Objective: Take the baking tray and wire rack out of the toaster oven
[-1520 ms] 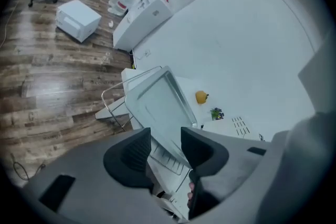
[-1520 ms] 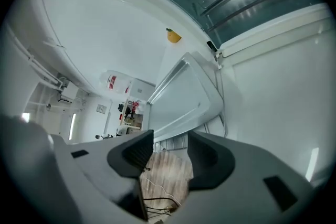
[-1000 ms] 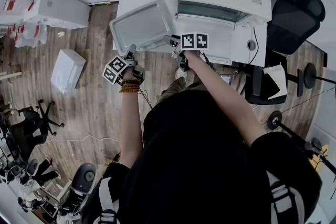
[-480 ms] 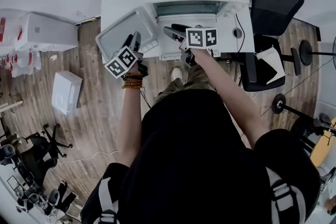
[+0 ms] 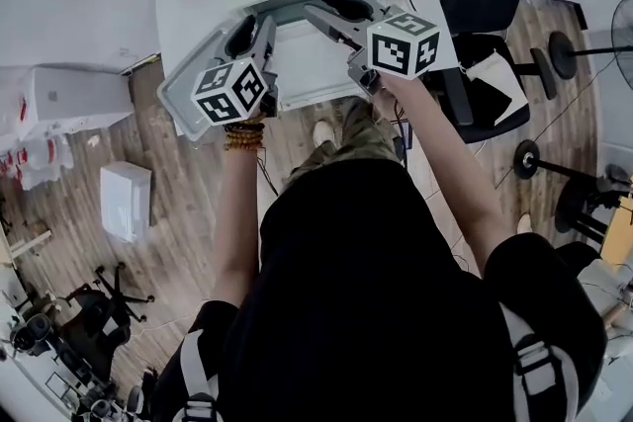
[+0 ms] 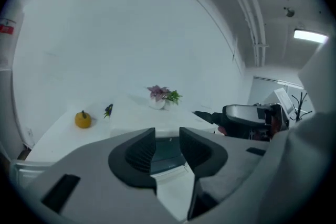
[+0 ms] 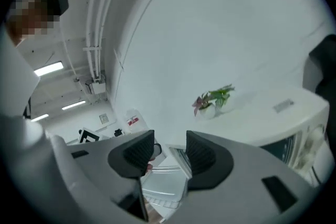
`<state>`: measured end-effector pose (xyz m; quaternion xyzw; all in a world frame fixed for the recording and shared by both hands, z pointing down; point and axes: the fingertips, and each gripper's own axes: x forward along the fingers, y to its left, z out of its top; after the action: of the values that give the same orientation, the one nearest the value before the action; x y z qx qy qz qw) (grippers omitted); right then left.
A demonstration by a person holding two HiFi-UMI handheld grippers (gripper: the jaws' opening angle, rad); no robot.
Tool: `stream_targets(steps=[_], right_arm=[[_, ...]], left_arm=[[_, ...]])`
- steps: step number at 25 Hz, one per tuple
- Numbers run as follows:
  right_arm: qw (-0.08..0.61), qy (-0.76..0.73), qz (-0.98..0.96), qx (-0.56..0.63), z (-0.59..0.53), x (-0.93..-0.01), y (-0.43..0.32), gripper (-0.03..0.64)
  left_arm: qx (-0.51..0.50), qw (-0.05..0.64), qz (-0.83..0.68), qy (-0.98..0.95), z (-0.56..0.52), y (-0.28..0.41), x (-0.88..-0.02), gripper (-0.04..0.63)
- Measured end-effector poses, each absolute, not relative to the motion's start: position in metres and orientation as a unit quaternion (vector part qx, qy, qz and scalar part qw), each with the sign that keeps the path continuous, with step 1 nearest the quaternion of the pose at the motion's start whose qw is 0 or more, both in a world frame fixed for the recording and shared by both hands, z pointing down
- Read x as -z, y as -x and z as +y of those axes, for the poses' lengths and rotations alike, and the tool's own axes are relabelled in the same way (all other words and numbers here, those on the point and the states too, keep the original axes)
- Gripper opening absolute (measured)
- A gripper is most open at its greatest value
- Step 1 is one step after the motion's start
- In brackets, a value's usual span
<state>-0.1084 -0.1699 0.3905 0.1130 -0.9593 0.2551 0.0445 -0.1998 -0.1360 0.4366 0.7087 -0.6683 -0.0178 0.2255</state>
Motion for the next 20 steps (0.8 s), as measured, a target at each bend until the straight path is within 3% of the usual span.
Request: stream_targets(steps=[11, 20], right_arm=[[0.014, -0.194, -0.981, 0.007, -0.181, -0.296, 0.077, 0.183], [-0.030, -0.337, -0.935, 0.108, -0.193, -0.266, 0.037, 0.167]], left_arm=[[-0.004, 0.071, -0.646, -0.760, -0.182, 0.143, -0.335, 0.151], [0.007, -0.047, -0.684, -0.728, -0.176, 0.121, -0.296, 0.106]])
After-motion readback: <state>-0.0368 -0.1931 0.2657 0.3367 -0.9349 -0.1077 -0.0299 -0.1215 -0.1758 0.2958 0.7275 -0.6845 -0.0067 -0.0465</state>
